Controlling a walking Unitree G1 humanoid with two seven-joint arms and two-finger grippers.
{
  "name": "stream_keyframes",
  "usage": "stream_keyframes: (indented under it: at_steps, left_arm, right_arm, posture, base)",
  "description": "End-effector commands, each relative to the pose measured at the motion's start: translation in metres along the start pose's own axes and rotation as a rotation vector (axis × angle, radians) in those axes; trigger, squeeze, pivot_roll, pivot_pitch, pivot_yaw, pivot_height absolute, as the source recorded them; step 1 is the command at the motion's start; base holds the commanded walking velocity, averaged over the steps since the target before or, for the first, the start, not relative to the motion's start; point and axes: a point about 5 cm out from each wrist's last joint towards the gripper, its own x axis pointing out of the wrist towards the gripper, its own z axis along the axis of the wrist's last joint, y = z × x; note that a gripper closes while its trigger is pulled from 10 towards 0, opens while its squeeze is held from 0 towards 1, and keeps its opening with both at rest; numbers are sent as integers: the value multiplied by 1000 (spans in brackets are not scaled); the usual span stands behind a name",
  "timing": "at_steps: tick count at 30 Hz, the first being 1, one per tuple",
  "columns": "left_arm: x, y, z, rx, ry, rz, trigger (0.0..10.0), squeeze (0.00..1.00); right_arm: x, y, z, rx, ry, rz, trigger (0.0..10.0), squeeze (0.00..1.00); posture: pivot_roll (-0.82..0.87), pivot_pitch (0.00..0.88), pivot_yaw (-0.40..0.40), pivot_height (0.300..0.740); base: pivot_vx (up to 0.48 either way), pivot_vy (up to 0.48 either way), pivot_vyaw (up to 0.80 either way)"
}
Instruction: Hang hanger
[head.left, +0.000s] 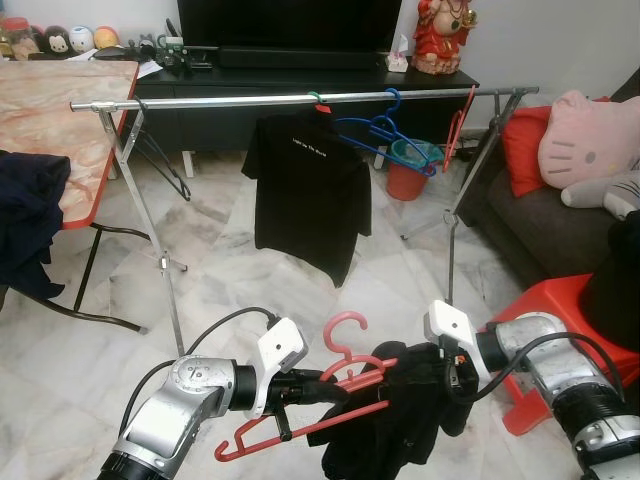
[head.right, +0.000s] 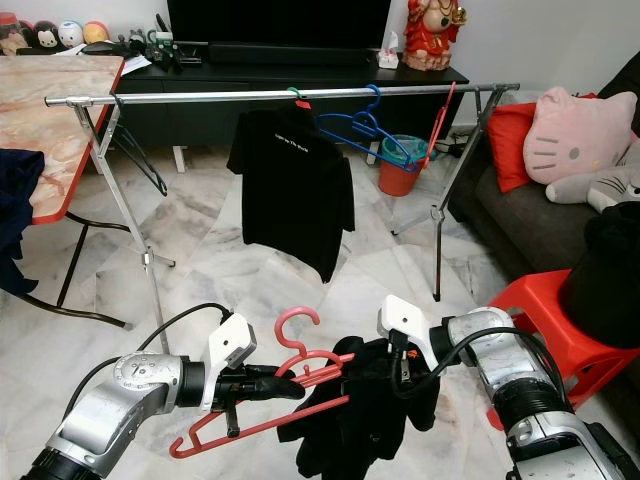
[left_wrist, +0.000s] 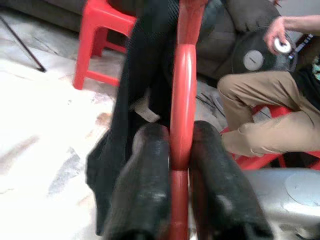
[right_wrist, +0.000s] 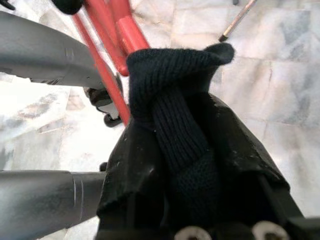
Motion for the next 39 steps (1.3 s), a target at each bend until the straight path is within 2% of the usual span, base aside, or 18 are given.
stream_keyframes:
  at_steps: [1, 12, 15, 19, 27, 32, 36, 38, 39]
  left_arm:
    - [13, -7, 9, 26, -29, -57, 10000, 1000]
    - [8, -5, 9, 20, -18, -67, 10000, 1000]
    - [-4, -4, 8, 29, 19, -79, 10000, 1000]
    - [-8, -3, 6, 38, 43, -81, 10000, 1000]
    - [-17, 10, 5, 35, 29, 54, 10000, 1000]
    - [-23, 30, -1, 53, 47, 234, 10000, 1000]
    - [-21, 38, 0, 70, 33, 320, 10000, 1000]
    - [-24, 49, 1, 75, 10, 441, 10000, 1000]
    - [-27, 54, 1, 74, 2, 494, 10000, 925]
  right_arm:
    - [6, -1, 11, -19, -69, 0, 0, 0]
    - [11, -2, 6, -41, 4, -20, 0, 0]
    - [11, -4, 0, -45, 47, -64, 0, 0]
    - [11, -7, -4, -48, 79, -115, 0, 0]
    - [10, -7, -17, -44, 159, -162, 0, 0]
    - [11, -3, -25, -29, 172, -159, 0, 0]
    - [13, -2, -25, -26, 165, -155, 0, 0]
    - [12, -3, -26, -21, 161, -164, 0, 0]
    - [12, -2, -27, -24, 164, -166, 0, 0]
  posture:
    - [-1, 0, -137, 740]
    - [1, 0, -140, 740]
    - [8, 0, -142, 740]
    - [8, 0, -142, 740]
    - [10, 0, -143, 740]
    - [9, 0, -143, 740]
    - [10, 0, -143, 740]
    - [4, 0, -142, 740]
    - [4, 0, -142, 740]
  base:
    - [0, 0, 0]
    - [0, 0, 0]
    - [0, 0, 0]
    - [0, 0, 0]
    - [0, 0, 0]
    - [0, 0, 0]
    - [0, 0, 0]
    - [0, 0, 0]
    - [0, 0, 0]
